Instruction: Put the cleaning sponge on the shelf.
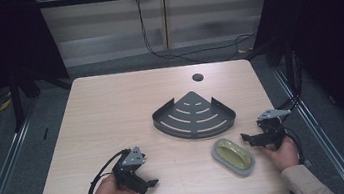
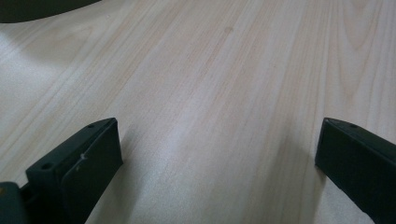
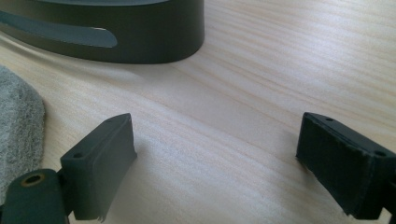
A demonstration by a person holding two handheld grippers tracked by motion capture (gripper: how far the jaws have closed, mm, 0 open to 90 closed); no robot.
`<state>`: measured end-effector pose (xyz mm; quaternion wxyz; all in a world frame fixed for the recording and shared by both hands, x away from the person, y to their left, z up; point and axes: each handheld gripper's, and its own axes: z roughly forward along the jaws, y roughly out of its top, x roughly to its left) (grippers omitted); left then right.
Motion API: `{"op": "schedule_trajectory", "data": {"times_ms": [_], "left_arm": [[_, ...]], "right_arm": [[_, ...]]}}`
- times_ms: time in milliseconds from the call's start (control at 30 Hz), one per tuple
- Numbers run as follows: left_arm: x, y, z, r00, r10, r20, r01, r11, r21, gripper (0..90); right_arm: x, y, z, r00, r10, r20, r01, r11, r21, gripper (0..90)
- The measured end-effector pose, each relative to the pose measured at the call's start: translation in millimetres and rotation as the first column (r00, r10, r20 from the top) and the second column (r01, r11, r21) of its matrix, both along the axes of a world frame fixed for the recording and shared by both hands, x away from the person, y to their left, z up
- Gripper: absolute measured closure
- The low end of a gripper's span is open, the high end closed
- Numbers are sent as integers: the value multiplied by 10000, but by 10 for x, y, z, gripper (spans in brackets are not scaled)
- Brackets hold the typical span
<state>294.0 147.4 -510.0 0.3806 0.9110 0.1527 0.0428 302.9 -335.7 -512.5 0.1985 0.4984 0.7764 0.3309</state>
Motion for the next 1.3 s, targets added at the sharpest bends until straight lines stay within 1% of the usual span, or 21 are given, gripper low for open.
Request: {"op": "schedule_trajectory", "data": {"times_ms": [133,200,233,300,333,367,400,433,467,500,567,667,700,767,833,900,933,1133,1200,1233,1300], "left_arm": [[1,3,1,10000,-2,-20,2,10000,13,0],[3,5,3,10000,0,-31,0,10000,30,0],[4,5,3,10000,-9,-29,9,10000,33,0],[6,6,1,10000,-8,-63,8,10000,-27,0],[5,6,2,10000,-8,-65,8,10000,-13,0],[4,5,3,10000,-1,-40,1,10000,22,0],[4,5,3,10000,2,-43,-1,10000,16,0],[5,5,1,10000,0,-52,0,10000,-15,0],[4,4,1,10000,20,-67,-20,10000,-21,0],[5,4,1,10000,-2,-50,2,10000,-11,0],[6,4,1,10000,1,-54,-1,10000,-17,0],[7,4,1,10000,3,-56,-4,10000,-21,1],[7,4,0,10000,1,-50,-1,10000,-19,0],[6,4,0,10000,7,-47,-7,10000,-14,0],[7,4,0,10000,8,-52,-8,10000,-22,0],[7,4,1,10000,13,-54,-13,10000,-23,0],[7,4,1,10000,12,-55,-12,10000,-21,0],[11,1,0,10000,7,-23,-7,10000,-21,0],[11,1,2,10000,11,-12,-11,10000,13,0],[11,1,0,10000,23,-25,-23,10000,-28,0],[11,1,2,10000,12,-10,-12,10000,14,0]], "right_arm": [[1,0,1,10000,4,-10,-4,10000,1,112],[15,14,32,9992,-167,-358,162,9998,-127,114],[15,14,32,9992,-167,-358,162,9998,-127,114],[58,43,89,9950,-209,-980,167,9989,-441,133],[81,65,127,9913,-92,-1315,5,9978,-660,156],[91,76,157,9855,121,-1691,-255,9967,-770,138],[90,91,177,9786,322,-2031,-513,9947,-891,148],[90,97,199,9739,374,-2237,-624,9925,-1054,172],[88,104,241,9647,328,-2614,-669,9902,-1229,213],[80,101,296,9568,540,-2857,-932,9877,-1255,249],[71,110,337,9555,539,-2902,-965,9862,-1344,248],[54,168,467,9453,526,-3221,-1153,9771,-1789,253],[48,186,498,9400,525,-3370,-1192,9763,-1805,264],[39,225,571,9355,475,-3502,-1200,9748,-1883,265],[36,236,584,9337,482,-3547,-1224,9742,-1897,273],[35,274,622,9293,527,-3655,-1384,9673,-2125,277],[21,308,671,9313,582,-3596,-1478,9627,-2268,279],[-5,387,769,9275,844,-3643,-1726,9609,-2166,279],[-15,421,795,9224,811,-3776,-1718,9618,-2132,278],[-21,454,814,9187,771,-3873,-1751,9586,-2246,281],[-22,461,820,9186,806,-3869,-1790,9577,-2254,287]]}}
